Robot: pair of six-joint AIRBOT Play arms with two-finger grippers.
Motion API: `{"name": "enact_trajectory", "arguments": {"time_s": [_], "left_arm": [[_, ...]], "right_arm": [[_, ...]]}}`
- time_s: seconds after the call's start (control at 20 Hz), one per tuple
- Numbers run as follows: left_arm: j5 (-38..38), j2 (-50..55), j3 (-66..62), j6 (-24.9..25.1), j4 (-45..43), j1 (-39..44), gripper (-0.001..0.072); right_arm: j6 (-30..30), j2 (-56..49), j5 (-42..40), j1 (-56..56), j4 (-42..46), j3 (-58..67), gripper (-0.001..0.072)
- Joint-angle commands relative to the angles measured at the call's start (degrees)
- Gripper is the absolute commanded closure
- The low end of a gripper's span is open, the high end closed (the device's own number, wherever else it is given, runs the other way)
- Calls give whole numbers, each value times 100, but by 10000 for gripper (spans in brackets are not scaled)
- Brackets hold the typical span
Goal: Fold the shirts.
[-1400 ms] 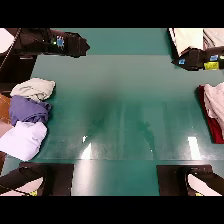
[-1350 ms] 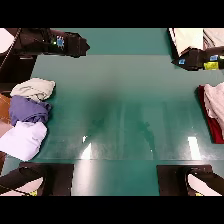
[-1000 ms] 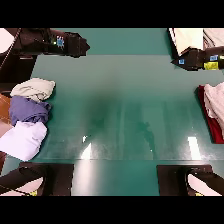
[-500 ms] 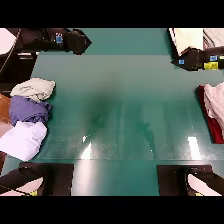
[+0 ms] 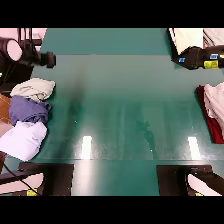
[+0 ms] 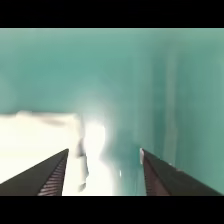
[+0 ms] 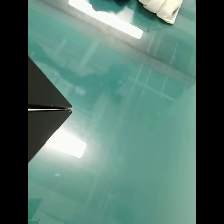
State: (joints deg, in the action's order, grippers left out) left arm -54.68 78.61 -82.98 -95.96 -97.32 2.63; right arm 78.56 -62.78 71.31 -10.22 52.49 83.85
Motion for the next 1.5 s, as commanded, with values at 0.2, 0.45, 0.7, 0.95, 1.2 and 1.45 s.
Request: {"name": "enact_trajectory", "arguments": {"time_s": [0.2,0.45,0.7,0.95,1.2,1.45], "left_arm": [[-66,960,341,-160,-151,-850,166],[-269,1158,339,-157,-157,-850,173],[-463,1043,280,-116,-155,-850,680],[-463,-417,-627,177,-111,-787,681],[-1086,-1930,-2061,935,-107,273,683],[-1637,-1991,-2240,940,42,2050,683]], "right_arm": [[2,2,-39,-4,0,-2,695],[2,2,-46,-4,-2,-2,695],[2,4,-39,-4,-7,0,695],[2,22,-339,31,-28,507,695],[0,20,-721,28,7,1447,695],[2,24,-507,-22,2,1808,695]]}}
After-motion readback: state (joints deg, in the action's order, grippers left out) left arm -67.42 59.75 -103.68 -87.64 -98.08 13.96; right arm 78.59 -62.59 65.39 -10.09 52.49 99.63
